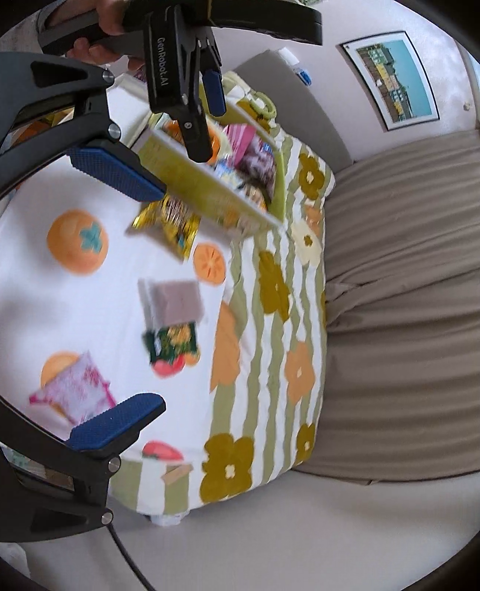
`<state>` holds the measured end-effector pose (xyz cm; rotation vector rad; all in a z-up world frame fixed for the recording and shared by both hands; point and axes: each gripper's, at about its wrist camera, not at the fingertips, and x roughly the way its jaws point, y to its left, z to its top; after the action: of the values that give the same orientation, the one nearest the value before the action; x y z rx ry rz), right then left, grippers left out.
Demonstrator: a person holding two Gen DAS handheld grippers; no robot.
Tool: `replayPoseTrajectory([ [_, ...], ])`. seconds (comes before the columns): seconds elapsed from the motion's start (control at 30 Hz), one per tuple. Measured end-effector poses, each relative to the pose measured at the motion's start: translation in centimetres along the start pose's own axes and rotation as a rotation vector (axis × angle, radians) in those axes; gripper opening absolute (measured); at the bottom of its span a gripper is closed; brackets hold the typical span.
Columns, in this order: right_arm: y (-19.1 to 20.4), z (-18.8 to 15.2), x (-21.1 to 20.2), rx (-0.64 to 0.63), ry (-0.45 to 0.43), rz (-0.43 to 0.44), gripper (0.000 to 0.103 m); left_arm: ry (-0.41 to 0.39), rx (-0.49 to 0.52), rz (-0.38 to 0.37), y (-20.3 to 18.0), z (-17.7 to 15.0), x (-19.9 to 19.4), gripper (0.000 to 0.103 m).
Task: Organize snacks
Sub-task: 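Move both tools back over the remaining snacks on the sheet, then grasp the grey square packet with the left tool while the right tool grasps the pink-white bag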
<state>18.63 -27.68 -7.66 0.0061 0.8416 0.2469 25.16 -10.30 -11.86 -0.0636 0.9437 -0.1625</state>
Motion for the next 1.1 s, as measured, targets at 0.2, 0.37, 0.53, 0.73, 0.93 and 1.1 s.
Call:
replayPoseTrajectory([
  [0.2, -4.1, -1.9, 1.7, 0.087, 0.041, -0.042, 0.103, 0.041, -0.002, -0.013, -3.4, 1.1, 5.3, 0.098],
  [0.37, -6.4, -4.0, 3.9, 0.189, 0.062, -0.104, 0.103, 0.094, -0.009, -0.015, -5.0, 1.5, 11.0, 0.098],
  [0.53, -7.8, -6.3, 6.1, 0.301, 0.098, -0.183, 0.103, 0.16, -0.011, 0.004, -5.8, 1.4, 16.1, 0.098],
  [0.73, -8.3, -8.7, 7.5, 0.372, 0.148, -0.24, 0.103, 0.213, -0.008, 0.041, -6.1, 1.4, 20.7, 0.098],
  [0.93, -7.8, -9.7, 8.9, 0.361, 0.178, -0.26, 0.103, 0.244, 0.005, 0.056, -6.3, 1.5, 23.4, 0.098],
  [1.1, -8.2, -9.7, 9.7, 0.325, 0.194, -0.284, 0.103, 0.262, 0.026, 0.064, -6.6, 1.5, 24.6, 0.093],
])
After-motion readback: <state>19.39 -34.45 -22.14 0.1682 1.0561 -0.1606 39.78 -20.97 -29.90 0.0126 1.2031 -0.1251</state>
